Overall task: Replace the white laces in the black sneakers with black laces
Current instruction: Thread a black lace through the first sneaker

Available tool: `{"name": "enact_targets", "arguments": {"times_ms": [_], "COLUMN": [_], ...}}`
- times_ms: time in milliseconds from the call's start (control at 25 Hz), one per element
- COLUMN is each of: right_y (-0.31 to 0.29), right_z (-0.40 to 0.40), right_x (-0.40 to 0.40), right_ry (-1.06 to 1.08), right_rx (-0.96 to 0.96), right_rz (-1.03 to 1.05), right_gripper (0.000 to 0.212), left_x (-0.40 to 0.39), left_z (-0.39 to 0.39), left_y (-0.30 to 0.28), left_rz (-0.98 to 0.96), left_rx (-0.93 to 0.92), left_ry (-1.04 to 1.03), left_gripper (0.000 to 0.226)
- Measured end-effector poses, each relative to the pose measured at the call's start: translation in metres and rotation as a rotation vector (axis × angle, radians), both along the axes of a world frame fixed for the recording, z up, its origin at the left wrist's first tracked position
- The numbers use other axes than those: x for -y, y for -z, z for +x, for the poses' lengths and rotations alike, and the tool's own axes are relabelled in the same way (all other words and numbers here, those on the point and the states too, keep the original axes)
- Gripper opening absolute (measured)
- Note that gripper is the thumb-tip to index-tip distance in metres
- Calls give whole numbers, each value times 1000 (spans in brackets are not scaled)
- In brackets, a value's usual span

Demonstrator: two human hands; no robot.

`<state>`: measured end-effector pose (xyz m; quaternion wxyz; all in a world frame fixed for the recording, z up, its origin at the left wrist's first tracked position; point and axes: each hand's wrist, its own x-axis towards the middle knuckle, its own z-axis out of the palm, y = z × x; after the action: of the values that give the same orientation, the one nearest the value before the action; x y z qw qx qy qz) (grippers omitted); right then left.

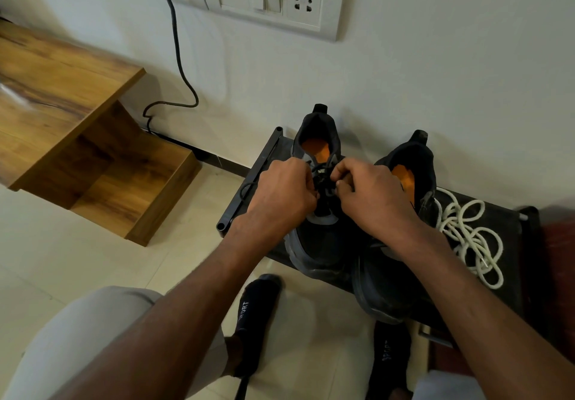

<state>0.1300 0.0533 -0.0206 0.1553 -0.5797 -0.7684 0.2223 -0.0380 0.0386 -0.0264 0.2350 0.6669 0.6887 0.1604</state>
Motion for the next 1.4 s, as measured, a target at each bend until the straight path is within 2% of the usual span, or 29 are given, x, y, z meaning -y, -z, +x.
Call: {"name": "enact_targets", "arguments": {"times_ms": [120, 320, 640, 760, 840, 1040, 1280, 1400], "right_y": [3, 3, 6, 5, 5, 8, 9, 10], "right_z": [2, 2, 3, 2, 1, 2, -5, -10], "right_x": [0, 2, 1, 0, 0, 1, 0, -3], "right_ry": [34, 48, 18, 14, 15, 60, 92, 113], "right_rx": [-21, -28, 2, 11, 13, -25, -58, -47], "right_rz": [-24, -8, -4, -8, -2, 23, 55, 67], "right_gripper": [16, 16, 16, 16, 15, 11, 8, 11], "left_x": [0, 2, -4, -4, -2, 4, -5, -3], "left_z": [-1, 5, -2, -6, -7, 2, -8, -7], "left_y": [4, 5, -3, -4, -2, -3, -4, -3], "left_rz": [20, 89, -2, -71, -42, 38, -35, 25], "left_rx": [36, -72, 224, 106, 41, 123, 137, 91], "left_ry": [-38, -2, -99, -54, -49, -75, -123, -128], "left_gripper": [9, 3, 11, 10, 15, 3, 10, 12]}}
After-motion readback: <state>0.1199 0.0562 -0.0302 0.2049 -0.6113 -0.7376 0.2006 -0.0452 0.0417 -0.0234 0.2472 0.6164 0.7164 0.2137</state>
